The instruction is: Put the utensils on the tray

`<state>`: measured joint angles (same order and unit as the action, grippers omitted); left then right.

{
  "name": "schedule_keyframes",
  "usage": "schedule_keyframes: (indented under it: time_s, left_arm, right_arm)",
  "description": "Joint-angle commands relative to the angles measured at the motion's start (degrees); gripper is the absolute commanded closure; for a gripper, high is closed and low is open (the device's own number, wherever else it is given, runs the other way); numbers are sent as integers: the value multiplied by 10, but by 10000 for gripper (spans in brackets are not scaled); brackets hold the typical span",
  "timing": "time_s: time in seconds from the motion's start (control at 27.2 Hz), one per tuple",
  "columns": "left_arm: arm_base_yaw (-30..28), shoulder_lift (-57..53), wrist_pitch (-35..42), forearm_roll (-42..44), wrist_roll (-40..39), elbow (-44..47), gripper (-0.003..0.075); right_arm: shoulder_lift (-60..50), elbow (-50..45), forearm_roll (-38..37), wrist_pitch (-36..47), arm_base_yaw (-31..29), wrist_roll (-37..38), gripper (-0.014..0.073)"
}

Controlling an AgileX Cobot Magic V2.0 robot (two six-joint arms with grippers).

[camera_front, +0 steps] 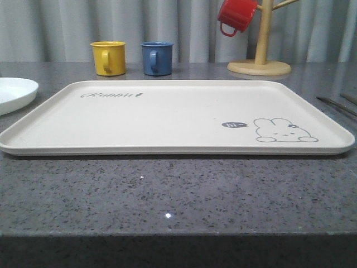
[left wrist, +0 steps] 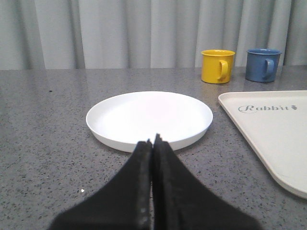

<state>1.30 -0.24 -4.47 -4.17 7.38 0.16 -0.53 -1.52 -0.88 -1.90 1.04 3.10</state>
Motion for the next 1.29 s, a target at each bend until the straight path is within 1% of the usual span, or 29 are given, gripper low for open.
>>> schedule_keyframes:
  time_s: [0.0, 0.59, 0.7, 0.73, 0.81, 0.84, 0.92, 1.03, 1.1, 1.25]
  left_arm:
    - [-1, -13, 51, -6, -1, 1, 738]
    - [-1, -13, 53, -6, -1, 1, 738]
    - [0, -13, 71, -10, -1, 0, 738]
    - [0, -13, 82, -11, -1, -1, 738]
    - [0, -13, 121, -11, -1, -15, 738]
    - [0, -13, 124, -11, -1, -32, 738]
    - [0, -9, 112, -11, -1, -79, 738]
    - [0, 15, 65, 6, -1, -169, 738]
    - [0, 45, 10, 22, -1, -233, 738]
    - [0, 129, -114, 26, -1, -361, 738]
  right_arm:
    - [-11, 7, -7, 50, -1, -1, 662]
    - [-11, 7, -7, 59, -1, -1, 662]
    - [-11, 10, -7, 98, -1, -1, 662]
    - [-11, 16, -7, 100, -1, -1, 662]
    - [-11, 45, -7, 74, -1, -1, 662]
    - [-11, 62, -7, 53, -1, -1, 662]
    - [-8, 109, -7, -2, -1, -1, 662]
    - [18, 177, -7, -71, -1, -2, 662]
    - [53, 228, -7, -101, -1, -2, 662]
    - [144, 325, -7, -161, -1, -2, 662]
